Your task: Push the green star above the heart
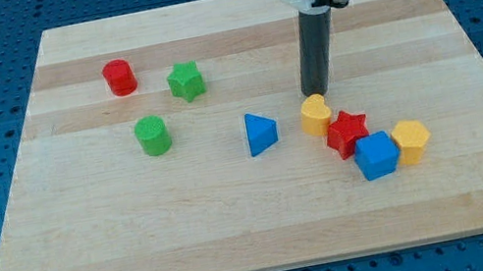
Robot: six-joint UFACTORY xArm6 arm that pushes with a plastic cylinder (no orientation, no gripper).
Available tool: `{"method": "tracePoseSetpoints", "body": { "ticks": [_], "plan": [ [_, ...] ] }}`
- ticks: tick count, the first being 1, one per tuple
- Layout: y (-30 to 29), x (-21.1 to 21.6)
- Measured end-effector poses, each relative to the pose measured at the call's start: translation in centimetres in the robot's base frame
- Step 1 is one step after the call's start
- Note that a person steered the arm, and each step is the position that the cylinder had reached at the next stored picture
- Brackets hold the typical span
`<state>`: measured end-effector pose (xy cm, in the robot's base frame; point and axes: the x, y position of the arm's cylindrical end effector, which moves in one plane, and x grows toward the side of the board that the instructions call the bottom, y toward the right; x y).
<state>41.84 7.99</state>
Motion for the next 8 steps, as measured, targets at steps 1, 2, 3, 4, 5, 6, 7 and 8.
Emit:
{"method": "tracePoseSetpoints", "body": {
  "ticks": [1,2,3,4,5,6,7,8],
  "plan": [
    [-0.2,2.7],
    [-0.6,3.3],
    [-5.5,-0.2],
    [-10.7,-1.2],
    [-13.9,-1.2],
    [-17.4,-1.4],
    [-19.5,-3.3],
    [-19.5,-6.4]
  ]
}}
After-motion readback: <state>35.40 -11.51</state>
